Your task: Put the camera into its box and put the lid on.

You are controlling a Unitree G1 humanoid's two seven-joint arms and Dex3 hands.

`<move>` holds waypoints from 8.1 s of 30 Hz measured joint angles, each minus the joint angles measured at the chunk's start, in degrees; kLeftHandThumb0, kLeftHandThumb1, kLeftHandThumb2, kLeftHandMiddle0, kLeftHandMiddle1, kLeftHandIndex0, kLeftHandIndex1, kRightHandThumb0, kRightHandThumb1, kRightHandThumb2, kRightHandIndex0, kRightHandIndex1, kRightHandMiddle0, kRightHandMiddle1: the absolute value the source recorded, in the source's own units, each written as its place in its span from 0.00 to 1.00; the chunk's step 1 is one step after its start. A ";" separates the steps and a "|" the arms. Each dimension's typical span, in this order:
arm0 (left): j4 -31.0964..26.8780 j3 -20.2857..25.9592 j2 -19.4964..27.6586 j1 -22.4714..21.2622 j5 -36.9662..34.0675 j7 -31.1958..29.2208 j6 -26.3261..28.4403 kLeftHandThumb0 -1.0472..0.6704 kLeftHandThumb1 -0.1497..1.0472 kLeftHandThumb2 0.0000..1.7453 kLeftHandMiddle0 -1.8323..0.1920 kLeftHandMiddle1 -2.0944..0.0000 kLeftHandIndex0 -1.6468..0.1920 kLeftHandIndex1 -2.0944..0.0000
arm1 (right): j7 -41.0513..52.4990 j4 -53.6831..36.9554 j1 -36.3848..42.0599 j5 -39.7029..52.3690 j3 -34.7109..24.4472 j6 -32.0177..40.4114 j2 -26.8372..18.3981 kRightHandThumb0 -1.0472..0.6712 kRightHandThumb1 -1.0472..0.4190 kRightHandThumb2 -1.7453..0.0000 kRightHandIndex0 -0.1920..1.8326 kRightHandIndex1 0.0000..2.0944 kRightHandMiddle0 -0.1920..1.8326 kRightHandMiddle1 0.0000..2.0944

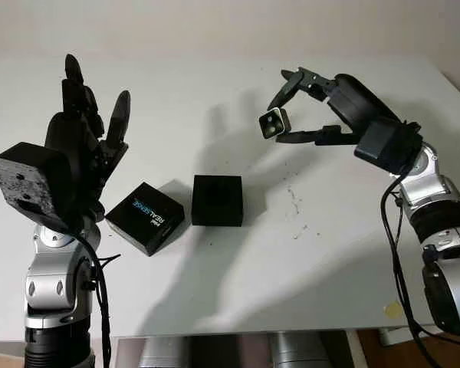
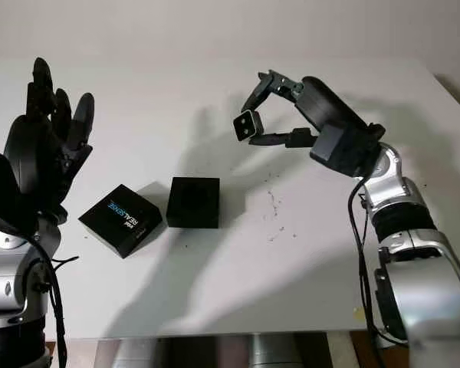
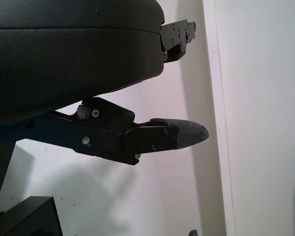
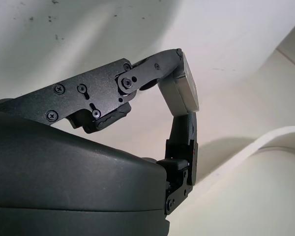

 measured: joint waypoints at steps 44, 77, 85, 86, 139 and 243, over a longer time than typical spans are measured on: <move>0.61 2.02 -0.22 0.24 -2.48 -0.15 -0.39 0.21 1.00 0.37 1.00 1.00 1.00 1.00 | 1.66 -18.28 22.27 10.62 -1.55 23.85 25.02 0.31 0.08 0.97 0.15 0.03 0.28 0.71; 0.63 2.39 0.06 0.24 -2.93 -0.86 -0.53 0.20 1.00 0.34 1.00 1.00 1.00 1.00 | -4.33 -13.06 22.25 6.39 -1.40 23.25 28.40 0.34 0.07 0.97 0.15 0.03 0.25 0.72; 0.63 2.41 0.54 0.24 -2.93 -1.42 -0.54 0.21 1.00 0.35 1.00 1.00 1.00 1.00 | -4.25 -14.18 22.99 6.41 -1.35 23.81 28.73 0.34 0.06 0.97 0.15 0.02 0.25 0.72; 0.63 2.41 0.54 0.24 -2.93 -1.44 -0.54 0.21 1.00 0.35 1.00 1.00 1.00 1.00 | -4.22 -14.43 23.17 6.41 -1.34 23.87 28.75 0.34 0.06 0.97 0.15 0.03 0.25 0.72; 0.58 2.69 2.45 0.23 -3.52 -2.99 0.56 0.23 1.00 0.34 1.00 1.00 1.00 1.00 | -14.50 -53.96 34.05 -21.90 2.85 27.55 15.28 0.22 0.08 0.97 0.14 0.05 0.26 0.15; 3.66 2.09 2.54 -1.35 -3.43 -2.74 -1.44 0.25 1.00 0.30 1.00 1.00 1.00 1.00 | 3.73 -59.81 23.77 -61.53 20.49 48.88 12.39 0.20 0.01 0.97 0.23 0.03 0.12 0.62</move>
